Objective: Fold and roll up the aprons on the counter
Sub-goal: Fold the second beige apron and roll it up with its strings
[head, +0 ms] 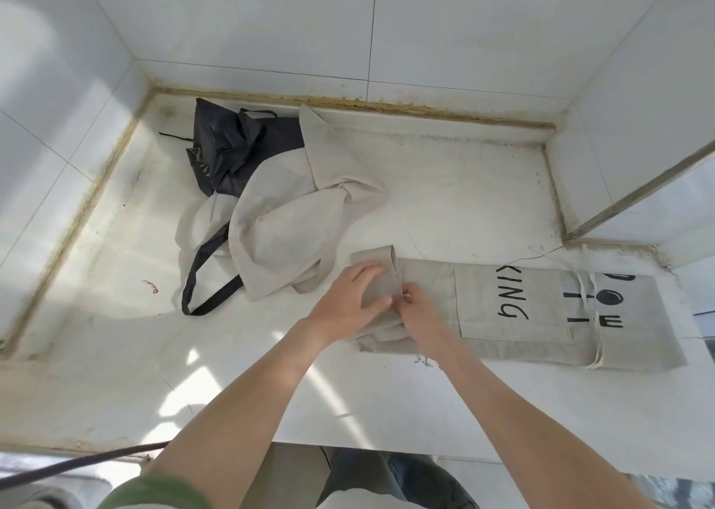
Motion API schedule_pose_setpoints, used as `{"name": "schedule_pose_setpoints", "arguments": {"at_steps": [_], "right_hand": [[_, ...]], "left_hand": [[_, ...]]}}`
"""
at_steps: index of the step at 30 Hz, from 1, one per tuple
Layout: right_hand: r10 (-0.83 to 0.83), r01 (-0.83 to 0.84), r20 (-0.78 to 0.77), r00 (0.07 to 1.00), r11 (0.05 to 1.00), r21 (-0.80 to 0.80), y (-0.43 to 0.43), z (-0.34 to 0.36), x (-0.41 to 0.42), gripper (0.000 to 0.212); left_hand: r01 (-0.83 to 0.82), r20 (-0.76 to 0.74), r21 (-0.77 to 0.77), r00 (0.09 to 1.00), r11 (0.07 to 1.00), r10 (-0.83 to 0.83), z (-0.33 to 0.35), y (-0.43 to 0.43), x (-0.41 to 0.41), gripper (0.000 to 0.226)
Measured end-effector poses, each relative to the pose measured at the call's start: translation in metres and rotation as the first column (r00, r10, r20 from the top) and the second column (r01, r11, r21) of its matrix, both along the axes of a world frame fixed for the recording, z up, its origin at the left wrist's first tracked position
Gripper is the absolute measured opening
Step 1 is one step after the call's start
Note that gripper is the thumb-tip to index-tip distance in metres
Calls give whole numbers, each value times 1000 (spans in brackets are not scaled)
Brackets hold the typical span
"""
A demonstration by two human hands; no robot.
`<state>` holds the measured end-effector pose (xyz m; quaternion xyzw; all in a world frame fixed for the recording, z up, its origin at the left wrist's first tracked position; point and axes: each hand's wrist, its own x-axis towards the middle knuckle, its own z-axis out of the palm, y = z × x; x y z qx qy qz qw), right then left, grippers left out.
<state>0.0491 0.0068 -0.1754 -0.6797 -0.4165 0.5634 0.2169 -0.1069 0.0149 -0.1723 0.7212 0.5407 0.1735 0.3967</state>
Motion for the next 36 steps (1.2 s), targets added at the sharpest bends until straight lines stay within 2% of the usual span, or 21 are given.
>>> {"name": "schedule_pose_setpoints", "arguments": {"at_steps": [3, 5, 8, 10, 13, 15, 18, 20, 23, 28, 31, 33, 35, 36], "right_hand": [[-150, 152, -57, 987, 988, 28, 9, 4, 4, 9], [-241, 244, -124, 963, 970, 11, 13, 5, 4, 11], [-296, 300, -309, 904, 953, -34, 17, 10, 0, 26], [-270, 277, -389, 881, 960, -38, 18, 12, -3, 39], [-222, 222, -388, 895, 974, -45, 21, 11, -7, 50], [-240, 228, -372, 897, 971, -78, 22, 8, -6, 46], [-260, 251, -256, 931, 966, -68, 23, 8, -2, 19], [-206, 207, -103, 973, 978, 0, 23, 4, 3, 21], [-85, 77, 111, 990, 994, 81, 20, -6, 11, 29], [119, -208, 367, 923, 955, 213, 17, -9, 15, 40], [258, -410, 511, 820, 887, 212, 15, -11, 14, 43], [312, -476, 583, 750, 866, 150, 15, -12, 13, 45], [282, -425, 558, 781, 893, 144, 16, -9, 11, 49], [237, -380, 542, 806, 910, 167, 17, -9, 10, 52]], "left_hand": [[126, -82, -31, 988, 992, -128, -4, -7, -3, 98], [154, -150, -57, 975, 986, -161, -11, -10, -3, 108], [27, -118, -123, 992, 992, -42, -15, -9, 2, 95], [-40, -98, -131, 995, 991, 28, -14, -7, 4, 80], [-59, -203, -17, 978, 998, 55, -9, -3, 6, 71], [-58, -278, 17, 959, 998, 60, -6, -2, 7, 69], [46, -448, 30, 894, 998, -27, -7, -3, 8, 70], [110, -543, 38, 837, 993, -72, -8, -4, 8, 75], [137, -537, -30, 834, 990, -131, -7, -2, 5, 80], [213, -484, -78, 846, 974, -224, -5, -5, -2, 68], [226, -474, -68, 849, 972, -231, -5, -4, -4, 64], [238, -486, 78, 857, 968, -172, -10, -9, -10, 54], [216, -474, 298, 879, 930, -52, -19, -8, -14, 46], [204, -446, 356, 895, 912, -26, -21, -5, -15, 44]]}}
